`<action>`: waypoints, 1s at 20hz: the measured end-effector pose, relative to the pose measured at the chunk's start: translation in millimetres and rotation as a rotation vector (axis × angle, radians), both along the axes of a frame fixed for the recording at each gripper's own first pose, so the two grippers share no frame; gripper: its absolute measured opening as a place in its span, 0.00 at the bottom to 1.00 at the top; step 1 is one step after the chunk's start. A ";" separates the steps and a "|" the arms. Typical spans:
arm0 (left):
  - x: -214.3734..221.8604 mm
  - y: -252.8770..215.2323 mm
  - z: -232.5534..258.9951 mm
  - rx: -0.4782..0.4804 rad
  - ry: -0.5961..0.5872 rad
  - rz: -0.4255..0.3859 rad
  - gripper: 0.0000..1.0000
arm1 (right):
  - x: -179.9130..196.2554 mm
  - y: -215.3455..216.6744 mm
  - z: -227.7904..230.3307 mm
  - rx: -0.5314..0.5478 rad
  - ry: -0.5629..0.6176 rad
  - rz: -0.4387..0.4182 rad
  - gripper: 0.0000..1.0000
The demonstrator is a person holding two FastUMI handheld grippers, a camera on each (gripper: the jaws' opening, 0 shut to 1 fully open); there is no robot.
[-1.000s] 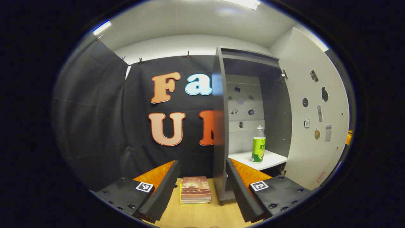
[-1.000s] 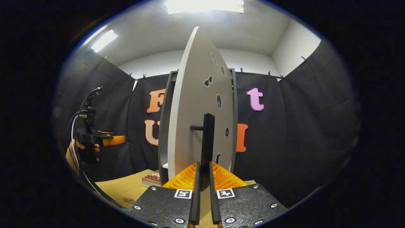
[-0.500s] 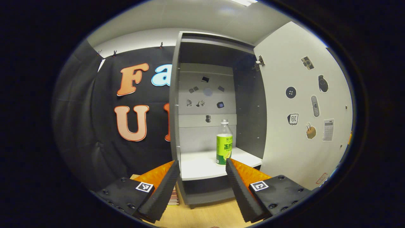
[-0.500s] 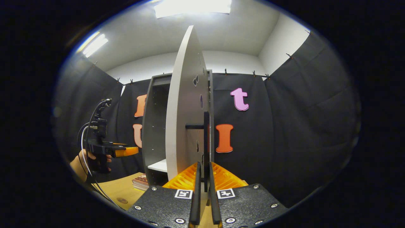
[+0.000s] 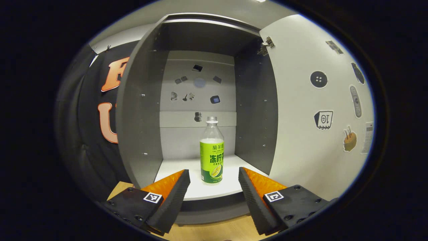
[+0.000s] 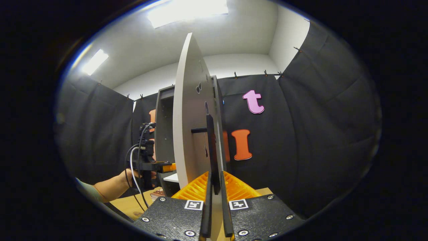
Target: Open the cabinet door with the right hand, grasp the bottle in the cabinet with the left hand and place it on the coaster, then close the cabinet door with the right hand.
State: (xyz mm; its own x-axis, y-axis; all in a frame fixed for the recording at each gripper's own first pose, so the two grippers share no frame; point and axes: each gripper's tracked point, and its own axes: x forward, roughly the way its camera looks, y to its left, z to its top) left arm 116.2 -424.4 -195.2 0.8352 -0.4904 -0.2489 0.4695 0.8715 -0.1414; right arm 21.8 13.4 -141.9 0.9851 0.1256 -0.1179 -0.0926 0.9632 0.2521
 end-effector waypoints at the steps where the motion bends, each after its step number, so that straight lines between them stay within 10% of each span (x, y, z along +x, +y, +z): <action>1: 8.5 -7.8 -5.8 -0.006 0.009 -0.002 0.95 | -0.6 -6.8 2.5 -0.009 -0.018 -0.011 0.14; 9: 71.0 -48.7 -32.0 0.035 -0.028 0.022 0.95 | -17.7 -48.3 14.9 -0.075 -0.104 -0.099 0.44; 20: 122.7 -61.2 -54.6 0.094 -0.038 0.095 0.95 | -8.5 -69.9 -25.6 -0.116 0.010 -0.111 0.60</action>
State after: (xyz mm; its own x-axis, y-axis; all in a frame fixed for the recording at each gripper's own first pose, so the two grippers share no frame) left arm 239.0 -485.6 -249.9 0.8866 -0.3847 -0.2570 0.3879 0.9208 -0.0403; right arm 13.4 -56.5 -167.5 0.9908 0.0013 -0.1354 0.0178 0.9901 0.1394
